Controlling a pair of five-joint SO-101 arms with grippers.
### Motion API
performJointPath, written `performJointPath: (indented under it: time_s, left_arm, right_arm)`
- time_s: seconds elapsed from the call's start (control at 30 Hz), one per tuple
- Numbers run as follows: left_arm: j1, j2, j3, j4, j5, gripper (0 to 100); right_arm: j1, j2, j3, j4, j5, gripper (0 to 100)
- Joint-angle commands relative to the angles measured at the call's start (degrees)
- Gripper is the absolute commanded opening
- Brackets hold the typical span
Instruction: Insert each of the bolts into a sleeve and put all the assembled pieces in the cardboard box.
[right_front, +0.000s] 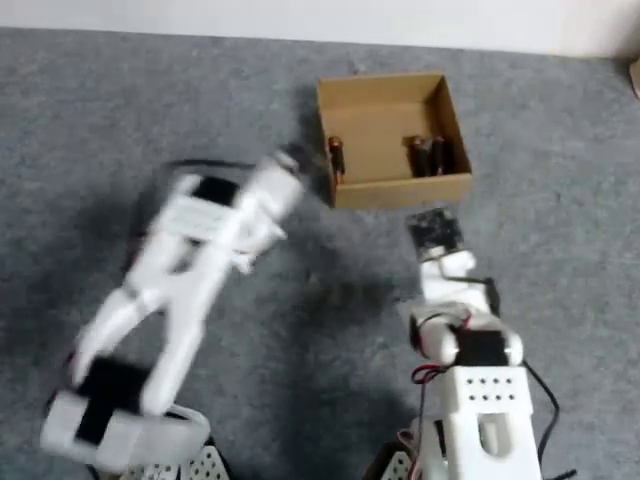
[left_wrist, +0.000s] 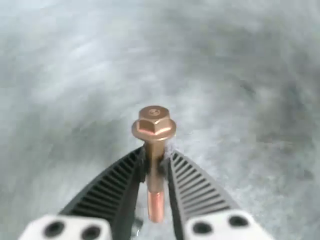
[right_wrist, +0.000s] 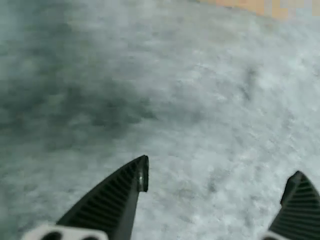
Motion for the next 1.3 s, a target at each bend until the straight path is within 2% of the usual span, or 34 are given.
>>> performJointPath:
  time_s: [0.0,0.1,0.2,0.33,0.5,0.73,0.9,1.0,1.13,1.27]
  left_arm:
    - [-10.9,-20.2,3.6,0.6,11.0,0]
    - [-19.8,-31.5,6.7,0.5,15.1,0]
    - [-26.2,-40.5,10.4,0.9,16.5,0]
    - [-34.0,-45.9,13.8,0.6,16.8,0]
    - [-43.6,-46.8,13.8,0.5,16.9,0]
    - [-50.9,-47.1,13.2,-0.1,16.9,0]
    - [-55.6,-47.1,11.7,0.1,16.9,0]
    - [-55.6,-47.1,11.5,0.2,17.0,0]
    - [-55.3,-47.2,11.5,0.2,18.5,0]
    - [-55.1,-47.2,11.5,0.2,18.8,0]
  right_arm:
    - [-13.3,2.2,-3.7,-1.3,-0.9,38.2]
    - [-25.1,9.5,-9.1,-1.7,-2.7,38.2]
    - [-33.6,21.7,-19.1,-3.6,-9.8,38.2]
    - [-39.6,42.1,-34.2,-6.8,-18.6,38.2]
    - [-43.8,66.0,-52.9,-9.0,-35.7,38.2]
    - [-49.9,88.6,-80.0,-8.7,-47.8,38.2]
    - [-51.4,97.5,-93.0,-8.4,-49.9,38.2]
    - [-51.8,100.4,-98.4,-5.5,-50.1,38.2]
    - [-52.2,103.6,-101.9,-2.3,-56.4,38.2]
    - [-53.7,105.2,-102.5,-1.6,-57.3,38.2]
